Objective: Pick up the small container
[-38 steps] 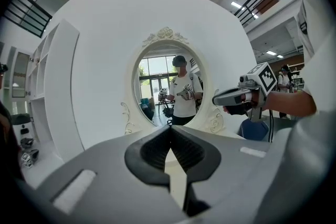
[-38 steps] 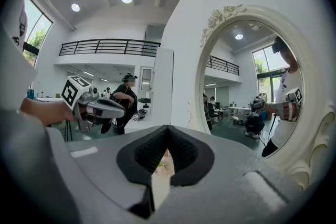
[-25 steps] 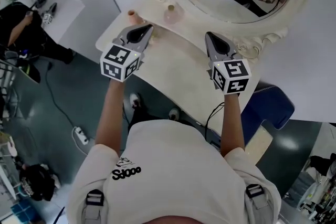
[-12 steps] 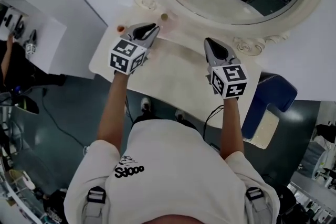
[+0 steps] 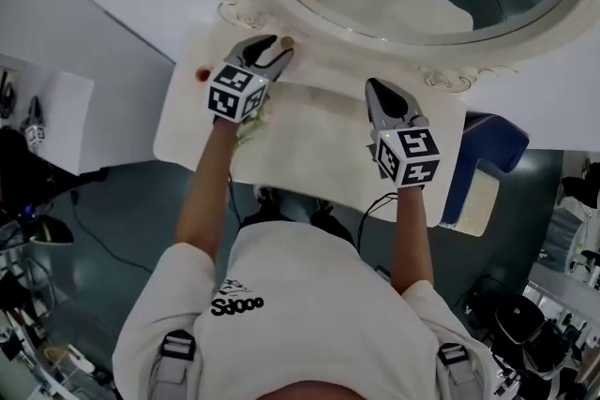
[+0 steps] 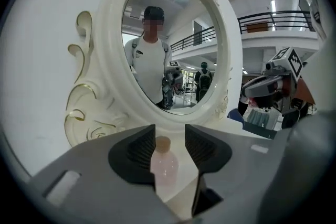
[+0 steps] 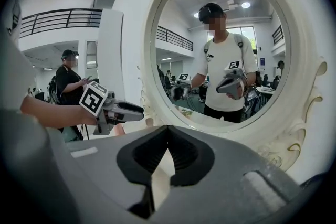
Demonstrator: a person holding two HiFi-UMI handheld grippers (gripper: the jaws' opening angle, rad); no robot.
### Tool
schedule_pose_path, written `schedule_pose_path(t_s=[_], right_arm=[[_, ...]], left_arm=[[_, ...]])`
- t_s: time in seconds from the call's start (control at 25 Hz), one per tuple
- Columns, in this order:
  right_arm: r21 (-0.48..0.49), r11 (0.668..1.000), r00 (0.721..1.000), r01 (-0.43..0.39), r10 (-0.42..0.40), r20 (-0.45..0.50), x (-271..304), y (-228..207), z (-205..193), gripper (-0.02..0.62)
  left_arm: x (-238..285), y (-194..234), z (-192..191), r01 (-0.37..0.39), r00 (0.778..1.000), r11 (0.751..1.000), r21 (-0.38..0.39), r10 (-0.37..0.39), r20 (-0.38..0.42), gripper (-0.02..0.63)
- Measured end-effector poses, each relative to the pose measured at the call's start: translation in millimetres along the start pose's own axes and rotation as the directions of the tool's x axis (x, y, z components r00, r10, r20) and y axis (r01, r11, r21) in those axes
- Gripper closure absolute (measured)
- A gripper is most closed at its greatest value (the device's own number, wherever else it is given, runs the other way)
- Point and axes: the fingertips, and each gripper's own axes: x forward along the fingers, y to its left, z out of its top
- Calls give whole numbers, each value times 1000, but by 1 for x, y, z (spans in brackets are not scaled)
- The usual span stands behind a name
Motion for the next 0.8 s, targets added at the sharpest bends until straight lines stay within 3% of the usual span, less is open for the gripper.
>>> schedule_pose_path(t_s=[0.16, 0.4, 0.64, 0.8], right_arm=[[19, 999, 999, 29, -29, -25, 0, 0, -8, 592], [39, 997, 996, 71, -68, -63, -7, -5, -22, 592], [50, 994, 993, 99, -95, -70, -19, -10, -30, 592], [57, 993, 993, 106, -103, -63, -26, -11, -31, 594]], left_arm=[[26, 3, -15, 44, 999, 999, 9, -44, -18, 395], [50, 11, -35, 50, 997, 999, -2, -50, -54, 390], [65, 10, -40, 62, 997, 996, 67, -59, -38, 454], [66, 10, -43, 46, 999, 995, 88, -44, -28, 463]])
